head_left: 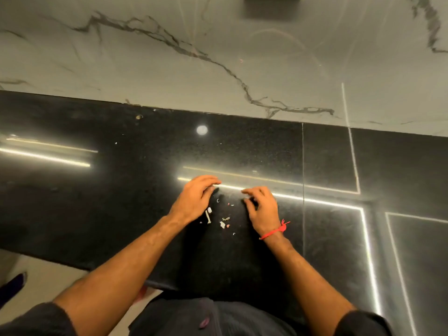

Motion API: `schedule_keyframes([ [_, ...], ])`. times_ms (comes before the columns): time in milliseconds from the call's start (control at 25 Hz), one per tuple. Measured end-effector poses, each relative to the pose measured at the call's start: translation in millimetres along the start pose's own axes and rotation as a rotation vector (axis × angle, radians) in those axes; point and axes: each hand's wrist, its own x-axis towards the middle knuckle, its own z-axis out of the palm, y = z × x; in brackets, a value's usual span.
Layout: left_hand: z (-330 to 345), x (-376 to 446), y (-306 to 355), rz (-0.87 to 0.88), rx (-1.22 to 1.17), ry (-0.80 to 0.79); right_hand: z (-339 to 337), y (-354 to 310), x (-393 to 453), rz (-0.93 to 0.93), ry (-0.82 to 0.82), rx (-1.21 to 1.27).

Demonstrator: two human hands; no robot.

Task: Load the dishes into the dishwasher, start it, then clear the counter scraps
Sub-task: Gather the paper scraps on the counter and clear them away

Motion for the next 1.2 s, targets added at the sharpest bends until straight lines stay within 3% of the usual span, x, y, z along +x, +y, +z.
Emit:
schedule_keyframes([
  [120, -7, -32, -30, -0.165, -0.047, 0.082, -15, 5, 6, 0.045, 0.075, 0.082],
  [200, -1, -48, -35, -0.206, -0.069, -0.035, -17, 12, 5, 0.074, 0.044, -0.032],
  [320, 15, -65, -27, -0.147, -0.069, -0.203, 11, -7, -7, 0.096, -0.215, -0.171],
  [440, 13, -69, -23, -0.146, -0.176, -0.147, 49, -42, -24, -0.045, -0.442, -0.093],
  [520, 8, -77, -30, -0.146, -0.178, -0.080, 51, -49, -29, -0.008, -0.391, 0.073],
  [640, 8, -88, -39, -0.202, -0.114, -0.069, 31, -29, -18, 0.082, -0.138, 0.094],
  [720, 16, -93, -35, -0.150, -0.065, -0.160, 25, -22, -13, 0.069, -0.206, -0.056],
  [840, 28, -96, -22, -0.009, -0.109, -0.239, 42, -32, -26, -0.117, -0.436, -0.183],
  [920, 25, -105, -24, -0.048, -0.189, -0.106, 47, -37, -34, -0.102, -0.462, -0.008],
  [1000, 15, -123, -39, -0.139, -0.246, 0.091, 42, -33, -26, 0.003, -0.281, 0.152],
  [1080, 4, -147, -55, -0.172, -0.250, 0.182, 38, -27, -15, 0.025, -0.160, 0.052],
  [1200, -4, -189, -65, -0.186, -0.224, 0.367, 53, -35, -18, -0.134, -0.402, -0.298],
])
